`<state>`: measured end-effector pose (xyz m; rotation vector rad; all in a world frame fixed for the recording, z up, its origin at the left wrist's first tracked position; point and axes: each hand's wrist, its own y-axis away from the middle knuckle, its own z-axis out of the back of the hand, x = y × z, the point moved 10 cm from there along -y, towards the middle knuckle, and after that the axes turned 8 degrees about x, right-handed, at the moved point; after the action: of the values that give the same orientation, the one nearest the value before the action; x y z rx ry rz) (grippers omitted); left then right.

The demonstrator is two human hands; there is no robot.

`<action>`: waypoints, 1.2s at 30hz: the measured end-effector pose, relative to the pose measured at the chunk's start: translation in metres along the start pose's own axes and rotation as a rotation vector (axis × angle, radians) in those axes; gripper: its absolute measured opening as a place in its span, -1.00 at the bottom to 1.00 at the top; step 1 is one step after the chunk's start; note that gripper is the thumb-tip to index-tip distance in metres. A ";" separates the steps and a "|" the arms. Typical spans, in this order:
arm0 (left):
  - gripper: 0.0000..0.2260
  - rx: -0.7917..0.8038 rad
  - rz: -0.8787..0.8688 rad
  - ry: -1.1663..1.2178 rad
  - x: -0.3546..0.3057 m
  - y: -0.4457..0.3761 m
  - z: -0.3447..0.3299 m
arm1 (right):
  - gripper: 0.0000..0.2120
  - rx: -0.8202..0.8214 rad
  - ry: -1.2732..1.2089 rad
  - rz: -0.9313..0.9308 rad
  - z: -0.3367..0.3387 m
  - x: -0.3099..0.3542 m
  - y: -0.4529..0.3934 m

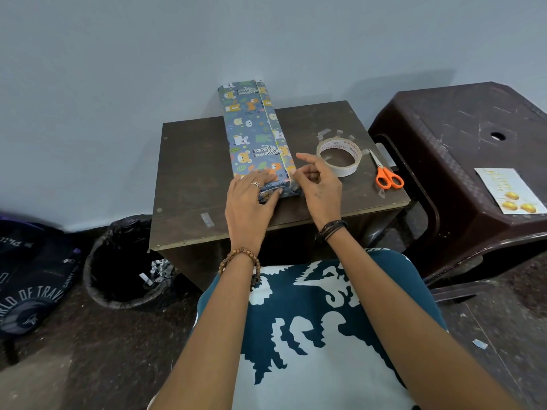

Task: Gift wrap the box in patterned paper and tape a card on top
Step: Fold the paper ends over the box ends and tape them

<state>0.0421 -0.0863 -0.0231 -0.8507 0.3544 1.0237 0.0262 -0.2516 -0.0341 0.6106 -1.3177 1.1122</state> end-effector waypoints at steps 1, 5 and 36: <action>-0.75 0.003 0.001 -0.001 0.000 0.000 0.000 | -0.76 -0.003 0.041 0.025 0.001 0.002 -0.001; -0.73 0.017 0.000 -0.003 0.001 0.000 -0.001 | -0.81 -0.036 0.275 0.148 0.021 0.019 -0.002; -0.68 0.038 0.028 0.001 -0.002 0.002 0.002 | -0.82 -0.007 0.816 0.189 0.040 0.006 -0.024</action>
<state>0.0389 -0.0855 -0.0218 -0.8143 0.3866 1.0396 0.0293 -0.2944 -0.0145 -0.0076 -0.6702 1.3137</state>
